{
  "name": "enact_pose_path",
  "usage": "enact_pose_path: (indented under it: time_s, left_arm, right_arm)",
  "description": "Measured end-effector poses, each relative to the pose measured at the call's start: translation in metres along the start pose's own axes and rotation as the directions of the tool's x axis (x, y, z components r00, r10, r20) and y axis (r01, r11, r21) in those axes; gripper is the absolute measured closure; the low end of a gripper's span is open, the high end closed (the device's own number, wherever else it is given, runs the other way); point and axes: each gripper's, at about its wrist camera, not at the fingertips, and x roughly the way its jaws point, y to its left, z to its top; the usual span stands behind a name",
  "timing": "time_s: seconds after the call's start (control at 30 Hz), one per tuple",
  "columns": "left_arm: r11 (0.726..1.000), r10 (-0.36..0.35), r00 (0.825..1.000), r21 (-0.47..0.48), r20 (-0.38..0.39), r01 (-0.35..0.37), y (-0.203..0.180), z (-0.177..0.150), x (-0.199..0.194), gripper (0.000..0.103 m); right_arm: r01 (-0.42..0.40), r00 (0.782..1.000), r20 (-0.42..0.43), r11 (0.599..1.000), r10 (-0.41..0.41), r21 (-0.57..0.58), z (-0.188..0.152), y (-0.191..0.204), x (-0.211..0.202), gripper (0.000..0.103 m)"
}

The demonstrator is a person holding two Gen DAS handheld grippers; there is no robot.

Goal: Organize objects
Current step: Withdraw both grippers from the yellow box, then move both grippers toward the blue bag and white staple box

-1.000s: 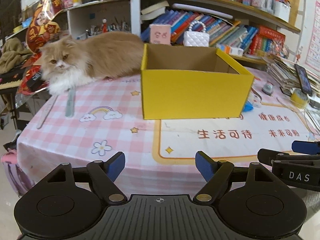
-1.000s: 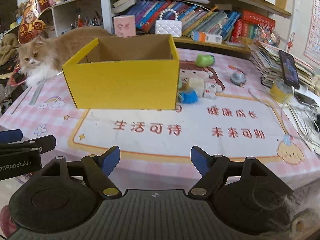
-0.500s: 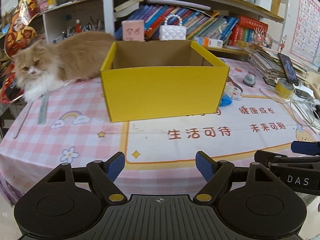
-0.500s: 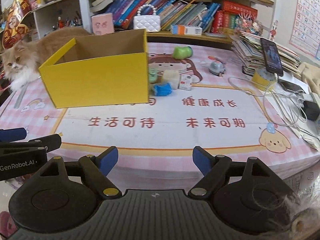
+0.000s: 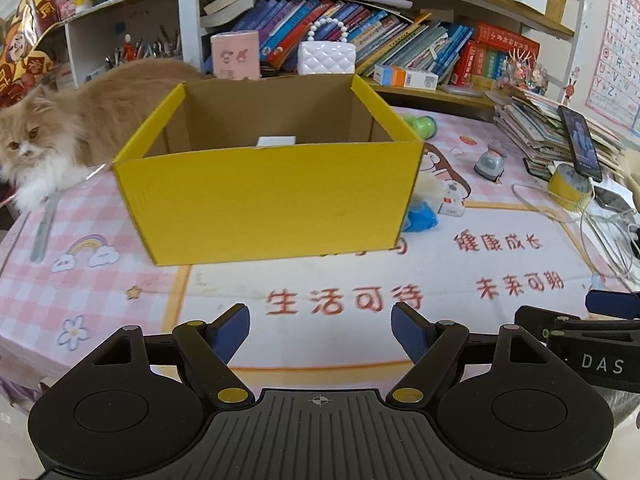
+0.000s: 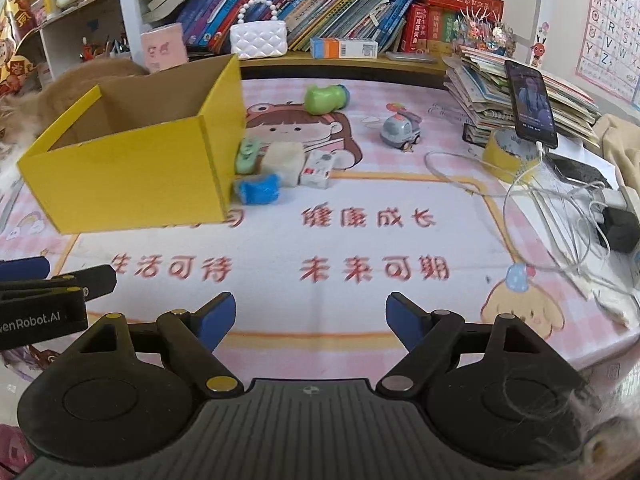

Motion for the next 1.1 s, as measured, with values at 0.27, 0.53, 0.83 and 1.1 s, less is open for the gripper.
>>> enact_pose_path:
  time_s: [0.27,0.53,0.83,1.1]
  left_arm:
    - [1.0,0.026,1.0,-0.011,-0.012,-0.026,-0.041,0.019,0.024,0.023]
    - [0.998,0.041,0.999,-0.038,-0.019,-0.042,-0.074,0.03,0.041,0.023]
    - [0.994,0.056,0.998,-0.092,-0.014,-0.058,-0.09,0.038,0.051,0.033]
    - [0.989,0.069,0.998,-0.133,0.014,-0.066,-0.095,0.048,0.053,0.038]
  right_arm:
    - [-0.038,0.999,-0.001,0.999,0.038,-0.003,0.028,-0.041,0.024,0.021]
    - [-0.092,0.996,-0.01,0.995,0.092,-0.028,0.049,-0.077,0.049,0.021]
    - [-0.215,0.977,-0.027,0.972,0.213,-0.098,0.071,-0.091,0.072,0.041]
    - [-0.268,0.963,-0.011,0.953,0.269,-0.142,0.094,-0.091,0.088,0.041]
